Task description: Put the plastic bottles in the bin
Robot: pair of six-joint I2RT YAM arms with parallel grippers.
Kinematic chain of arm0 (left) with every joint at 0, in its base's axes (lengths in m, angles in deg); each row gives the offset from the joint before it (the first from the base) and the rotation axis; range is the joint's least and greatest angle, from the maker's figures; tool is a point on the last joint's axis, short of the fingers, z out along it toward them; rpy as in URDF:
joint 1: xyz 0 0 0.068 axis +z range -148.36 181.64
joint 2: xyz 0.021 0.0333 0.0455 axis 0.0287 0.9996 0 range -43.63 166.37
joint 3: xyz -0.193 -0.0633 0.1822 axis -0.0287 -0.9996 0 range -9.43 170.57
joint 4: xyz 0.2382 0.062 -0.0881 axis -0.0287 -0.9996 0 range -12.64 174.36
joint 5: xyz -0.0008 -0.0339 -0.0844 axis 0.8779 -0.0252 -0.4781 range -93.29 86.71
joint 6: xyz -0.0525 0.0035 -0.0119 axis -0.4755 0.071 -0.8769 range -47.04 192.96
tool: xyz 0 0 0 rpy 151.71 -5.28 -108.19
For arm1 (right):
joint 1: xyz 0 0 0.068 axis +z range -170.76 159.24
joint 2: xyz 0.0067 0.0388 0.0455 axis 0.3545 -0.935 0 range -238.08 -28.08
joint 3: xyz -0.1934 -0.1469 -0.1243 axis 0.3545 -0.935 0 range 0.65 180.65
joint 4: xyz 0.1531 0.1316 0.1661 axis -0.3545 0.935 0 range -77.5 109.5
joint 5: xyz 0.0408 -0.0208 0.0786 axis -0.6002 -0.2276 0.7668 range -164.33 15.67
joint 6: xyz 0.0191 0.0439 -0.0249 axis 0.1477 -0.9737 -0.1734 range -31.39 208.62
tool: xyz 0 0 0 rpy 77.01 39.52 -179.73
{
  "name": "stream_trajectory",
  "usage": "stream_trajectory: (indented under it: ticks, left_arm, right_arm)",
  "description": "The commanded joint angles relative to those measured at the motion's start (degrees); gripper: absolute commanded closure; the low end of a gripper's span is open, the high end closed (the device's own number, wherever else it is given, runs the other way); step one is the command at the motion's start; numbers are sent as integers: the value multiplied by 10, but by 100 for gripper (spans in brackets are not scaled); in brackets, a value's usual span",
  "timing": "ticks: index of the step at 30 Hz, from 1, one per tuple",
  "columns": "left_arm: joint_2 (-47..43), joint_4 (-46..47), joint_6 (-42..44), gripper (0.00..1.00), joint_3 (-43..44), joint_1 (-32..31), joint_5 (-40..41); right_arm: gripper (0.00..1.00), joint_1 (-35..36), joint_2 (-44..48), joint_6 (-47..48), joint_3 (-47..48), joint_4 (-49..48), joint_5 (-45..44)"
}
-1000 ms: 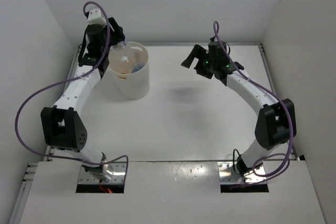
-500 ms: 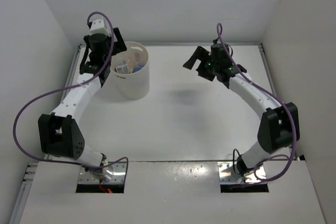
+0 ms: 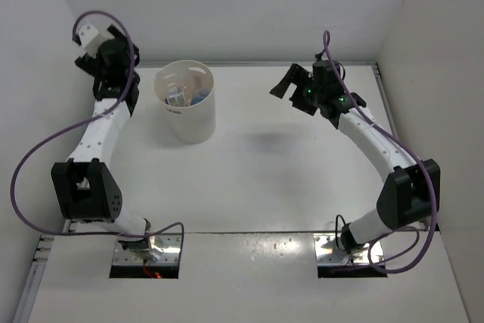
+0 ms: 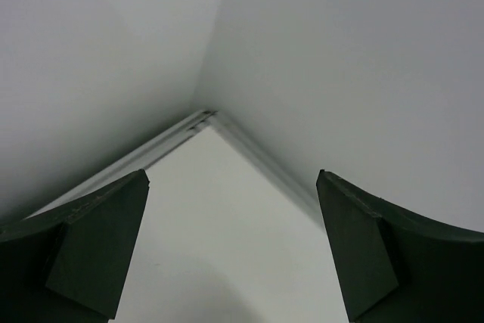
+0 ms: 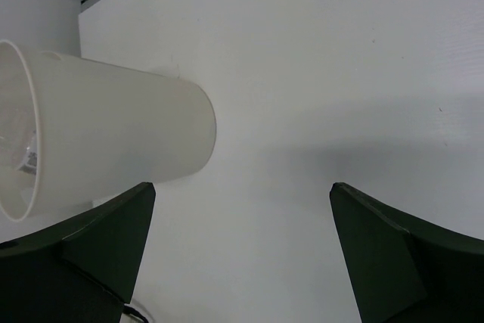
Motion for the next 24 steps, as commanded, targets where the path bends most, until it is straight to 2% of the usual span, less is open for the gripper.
stream_trajectory:
  ticks: [1,3,4,6,7,12,18,24]
  left_arm:
    - [-60,19,-28,0,-172,29,-5]
    - [-85,34,-60,0,-240,41,-6]
    - [-94,47,-54,0,-298,48,-39]
    - [-117,71,0,0,-340,53,-68]
    - [-118,66,0,0,-366,53,-68]
    - [-137,55,17,0,-409,70,-90]
    - [-137,71,68,0,-435,70,-210]
    - [-115,48,91,0,-422,77,-291]
  right_arm:
    - [0,-5,49,25,-14,11,-7]
    - [0,-5,70,36,-22,20,-24]
    - [0,-5,80,49,-30,31,-37]
    - [0,-10,111,65,-43,55,-52]
    - [0,-10,121,78,-43,67,-75]
    - [0,-15,181,90,-97,125,-184]
    - [0,-15,216,67,-184,160,-252]
    - [0,-21,221,59,-217,183,-259]
